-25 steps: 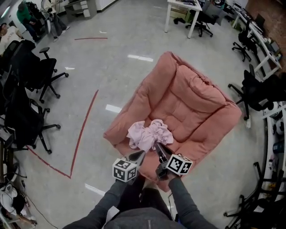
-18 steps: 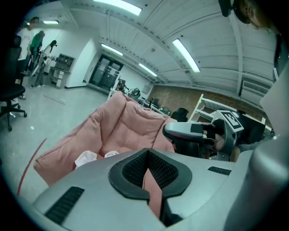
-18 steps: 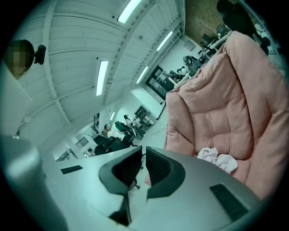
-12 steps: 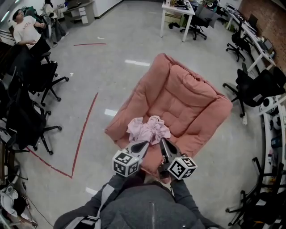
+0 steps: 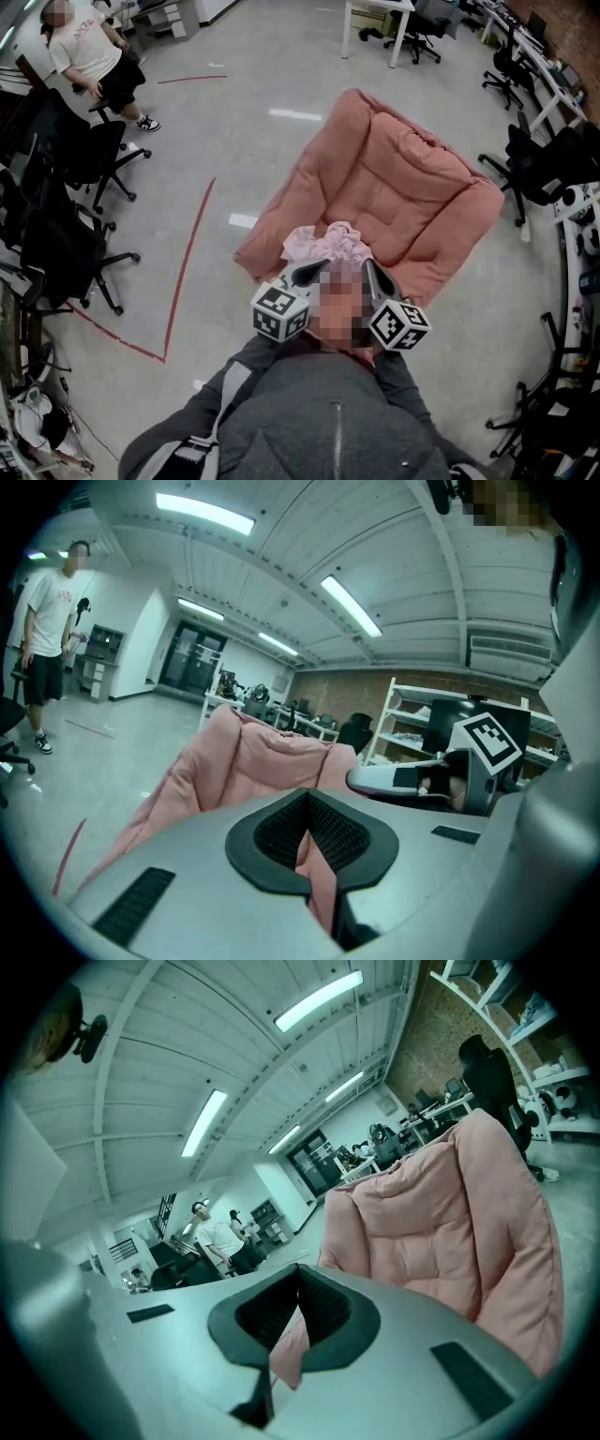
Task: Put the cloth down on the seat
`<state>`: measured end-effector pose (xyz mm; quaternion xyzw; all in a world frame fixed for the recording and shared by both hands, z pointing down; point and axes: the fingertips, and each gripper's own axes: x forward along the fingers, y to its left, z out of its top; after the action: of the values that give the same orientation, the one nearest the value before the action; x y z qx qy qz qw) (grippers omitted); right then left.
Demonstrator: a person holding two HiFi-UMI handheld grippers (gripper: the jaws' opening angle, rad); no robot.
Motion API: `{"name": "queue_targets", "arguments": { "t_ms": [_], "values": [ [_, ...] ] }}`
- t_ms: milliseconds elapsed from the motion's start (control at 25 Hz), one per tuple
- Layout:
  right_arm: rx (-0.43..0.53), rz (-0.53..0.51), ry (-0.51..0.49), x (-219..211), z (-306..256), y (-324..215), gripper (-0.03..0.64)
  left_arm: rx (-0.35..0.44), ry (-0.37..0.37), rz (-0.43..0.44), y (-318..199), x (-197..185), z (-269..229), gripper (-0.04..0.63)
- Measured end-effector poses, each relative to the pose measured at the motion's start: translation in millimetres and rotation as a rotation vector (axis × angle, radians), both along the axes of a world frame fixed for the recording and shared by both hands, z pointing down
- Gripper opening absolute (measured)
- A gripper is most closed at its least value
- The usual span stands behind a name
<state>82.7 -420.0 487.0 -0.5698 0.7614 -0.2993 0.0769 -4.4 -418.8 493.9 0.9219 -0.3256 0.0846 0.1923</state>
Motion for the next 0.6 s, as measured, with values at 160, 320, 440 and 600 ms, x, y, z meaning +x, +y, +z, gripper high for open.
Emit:
{"name": "queue_targets", "arguments": {
  "t_ms": [160, 320, 440, 600],
  "values": [
    [-0.011, -0.005, 0.012, -7, 3, 0, 0.011, -0.001, 0.009, 0.015, -10, 1, -1, 0.008],
    [-0.016, -0.002, 0.023, -8, 6, 0, 0.011, 0.001, -0.001, 0.052, -12, 10, 2, 0.008],
    [-0.030, 0.015, 0.017, -3, 9, 0, 0.011, -0.003, 0.000, 0.067, -12, 16, 4, 0.008],
    [-0.039, 0.036, 0.024, 3, 12, -2, 0.011, -0.003, -0.007, 0.074, -14, 19, 5, 0.008]
  ]
}}
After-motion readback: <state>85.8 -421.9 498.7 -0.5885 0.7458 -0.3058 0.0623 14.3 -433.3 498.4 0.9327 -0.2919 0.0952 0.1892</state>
